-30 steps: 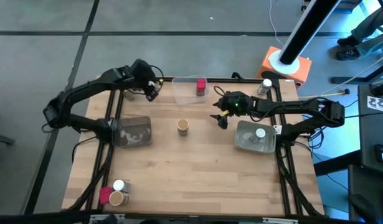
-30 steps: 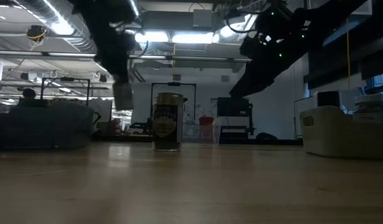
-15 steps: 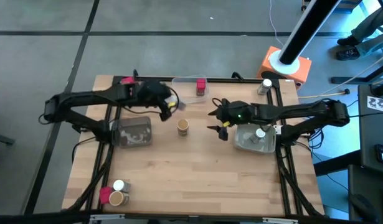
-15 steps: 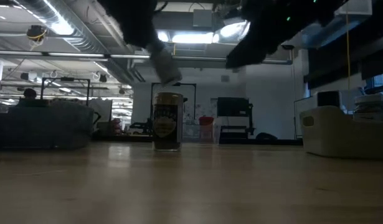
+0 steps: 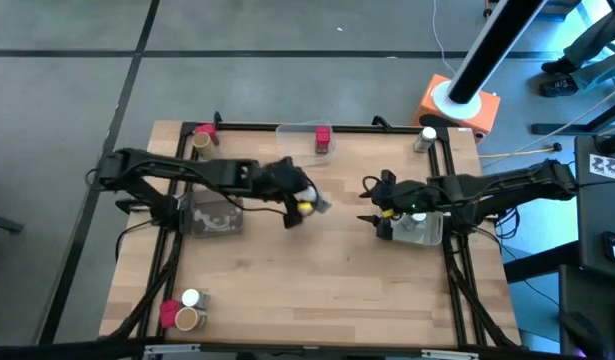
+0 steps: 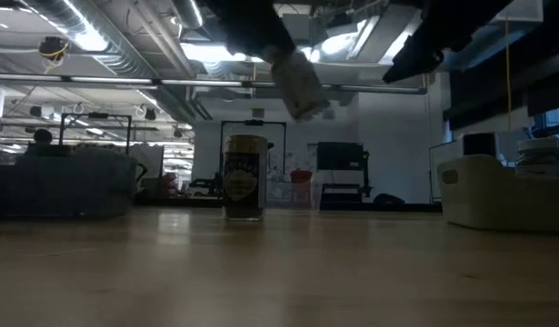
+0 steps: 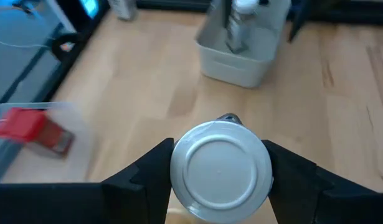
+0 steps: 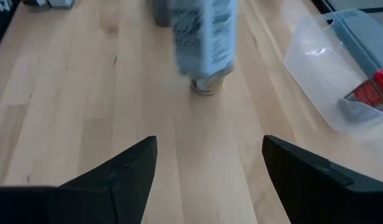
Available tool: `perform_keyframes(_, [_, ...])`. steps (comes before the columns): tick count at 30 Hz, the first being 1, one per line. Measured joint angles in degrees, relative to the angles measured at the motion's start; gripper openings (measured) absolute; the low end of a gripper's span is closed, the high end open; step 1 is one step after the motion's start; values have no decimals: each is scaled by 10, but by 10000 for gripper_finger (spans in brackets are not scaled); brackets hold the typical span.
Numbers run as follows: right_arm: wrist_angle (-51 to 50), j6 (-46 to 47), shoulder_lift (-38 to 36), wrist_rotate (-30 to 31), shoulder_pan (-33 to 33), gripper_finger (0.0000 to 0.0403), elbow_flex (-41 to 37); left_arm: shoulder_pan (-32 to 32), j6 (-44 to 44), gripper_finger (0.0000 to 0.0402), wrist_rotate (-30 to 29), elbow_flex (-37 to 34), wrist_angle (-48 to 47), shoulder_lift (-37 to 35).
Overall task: Sort spices by type
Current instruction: Put the top left white spice bottle into the gray bin
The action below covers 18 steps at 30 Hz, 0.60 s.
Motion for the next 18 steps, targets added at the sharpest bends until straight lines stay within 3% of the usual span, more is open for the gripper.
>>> perform_keyframes(9, [-5,13,0,70,39,289,-26,-37,17,195,3,118,-53,152])
perform_keyframes(18, [44,56,1,60,40,289,-92,-43,17,196,13,129,-51,228])
